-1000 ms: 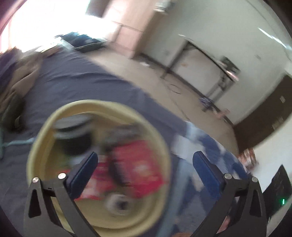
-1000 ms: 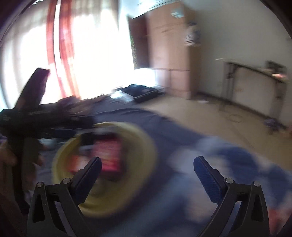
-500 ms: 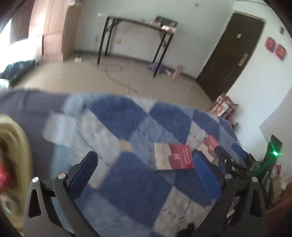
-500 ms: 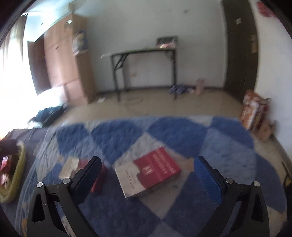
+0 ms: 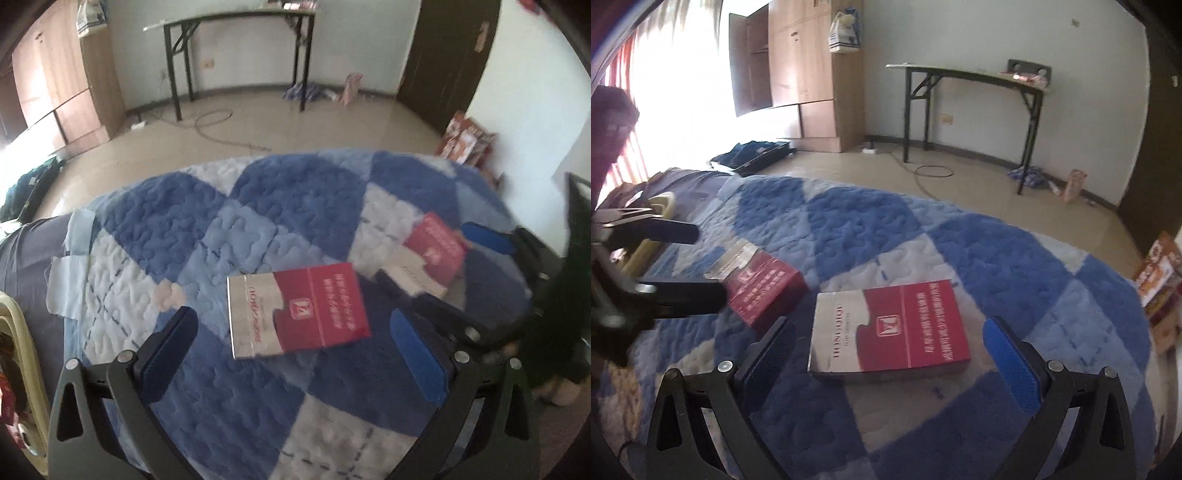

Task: Organize rigid objects
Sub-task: 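Grasp a white-and-red Hongqiqu box with left tool while right tool grasps another, then carry both Hongqiqu boxes over the yellow tray and release them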

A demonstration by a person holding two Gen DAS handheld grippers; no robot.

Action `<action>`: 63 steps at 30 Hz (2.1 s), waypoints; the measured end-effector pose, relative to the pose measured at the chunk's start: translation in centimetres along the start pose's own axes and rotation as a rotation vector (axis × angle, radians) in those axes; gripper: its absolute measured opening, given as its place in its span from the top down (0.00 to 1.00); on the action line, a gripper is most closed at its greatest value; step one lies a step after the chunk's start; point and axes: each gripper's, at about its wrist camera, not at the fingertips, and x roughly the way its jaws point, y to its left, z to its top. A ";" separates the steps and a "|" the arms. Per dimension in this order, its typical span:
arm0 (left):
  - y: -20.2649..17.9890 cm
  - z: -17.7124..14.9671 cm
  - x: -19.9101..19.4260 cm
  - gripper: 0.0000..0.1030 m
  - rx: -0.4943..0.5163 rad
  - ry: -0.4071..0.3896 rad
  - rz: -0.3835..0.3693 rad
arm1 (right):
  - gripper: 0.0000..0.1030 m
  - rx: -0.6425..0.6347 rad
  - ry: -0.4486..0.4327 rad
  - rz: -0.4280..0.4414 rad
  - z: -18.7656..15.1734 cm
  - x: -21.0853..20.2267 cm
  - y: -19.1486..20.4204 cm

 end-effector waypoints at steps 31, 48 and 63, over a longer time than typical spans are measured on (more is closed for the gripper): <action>10.0 -7.0 -11.5 0.09 0.014 -0.255 0.076 | 0.14 -0.146 -0.079 0.135 1.9 -0.6 6.3; 33.5 -22.5 -17.4 0.09 -0.485 -0.218 0.403 | 0.14 -0.561 0.064 0.571 5.5 6.7 38.8; 35.7 -19.9 -12.5 0.02 -0.494 -0.152 0.369 | 0.00 -0.569 0.025 0.560 6.6 11.6 43.5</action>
